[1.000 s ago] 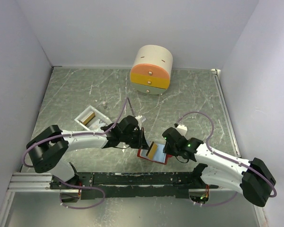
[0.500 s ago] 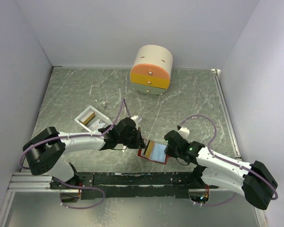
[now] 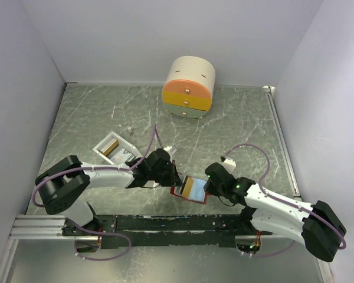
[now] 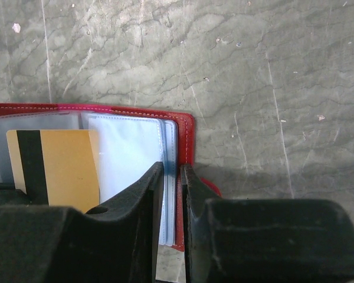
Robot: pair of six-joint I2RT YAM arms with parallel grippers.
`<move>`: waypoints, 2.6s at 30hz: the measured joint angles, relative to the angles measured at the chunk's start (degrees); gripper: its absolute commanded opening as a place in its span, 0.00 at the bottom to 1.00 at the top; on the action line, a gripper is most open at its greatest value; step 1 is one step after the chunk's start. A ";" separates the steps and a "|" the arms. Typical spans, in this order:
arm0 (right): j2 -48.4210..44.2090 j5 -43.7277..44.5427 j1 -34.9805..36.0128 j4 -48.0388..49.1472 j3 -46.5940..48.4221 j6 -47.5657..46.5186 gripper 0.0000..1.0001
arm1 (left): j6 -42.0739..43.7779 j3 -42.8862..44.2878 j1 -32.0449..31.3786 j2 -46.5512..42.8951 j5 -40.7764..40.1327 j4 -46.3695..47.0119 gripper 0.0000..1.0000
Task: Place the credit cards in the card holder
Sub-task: Insert the credit card into the card holder.
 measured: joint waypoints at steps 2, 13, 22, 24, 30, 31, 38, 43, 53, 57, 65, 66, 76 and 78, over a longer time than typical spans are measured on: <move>-0.04 -0.04 0.00 0.00 0.00 0.09 0.17 | -0.07 -0.02 0.00 0.37 0.00 0.15 0.07; 0.00 -0.26 0.00 0.07 -0.09 0.20 0.17 | -1.27 -2.51 0.00 0.46 -0.09 2.64 0.07; -0.59 -0.61 -0.26 0.26 -0.52 0.61 0.17 | -1.68 -2.54 0.00 1.79 -0.44 2.64 0.07; -0.37 -0.66 -0.26 0.28 -0.46 0.59 0.17 | -1.68 -2.54 0.00 2.01 -0.50 2.64 0.07; 0.02 -0.87 -0.26 0.68 -0.33 0.59 0.19 | -1.68 -1.99 -0.20 3.65 -0.57 2.64 0.07; -0.02 -0.90 -0.26 0.63 -0.28 0.59 0.20 | -1.70 -1.99 -0.24 3.80 -0.61 2.64 0.07; -0.42 -2.49 -0.26 -1.79 0.90 0.57 0.26 | -2.38 -1.99 -1.44 4.39 -1.16 3.10 0.07; -0.26 -3.96 -0.26 -3.28 1.66 0.61 0.26 | -3.17 -1.99 -1.70 4.39 -2.14 3.08 0.07; -2.58 -4.83 -0.26 -3.50 0.50 1.60 0.25 | -5.46 -2.43 -1.97 2.45 -6.34 2.12 0.07; -3.34 -5.22 -0.26 -3.67 0.13 1.79 0.25 | -5.95 -2.49 -1.97 1.81 -7.76 1.92 0.07; -4.02 -5.84 -0.26 -2.73 -0.66 2.45 0.25 | -6.45 -2.45 -2.49 2.38 -8.28 1.84 0.07; -3.87 -5.92 -0.26 -2.56 -0.70 2.58 0.25 | -6.47 -2.40 -2.62 2.58 -8.44 1.84 0.07; -3.61 -7.17 -0.26 0.81 -1.92 4.72 0.24 | -8.24 -1.84 -4.37 3.48 -10.69 1.84 0.07; -3.82 -7.21 -0.26 1.05 -2.14 4.92 0.24 | -8.74 -1.84 -4.70 3.52 -10.99 1.99 0.07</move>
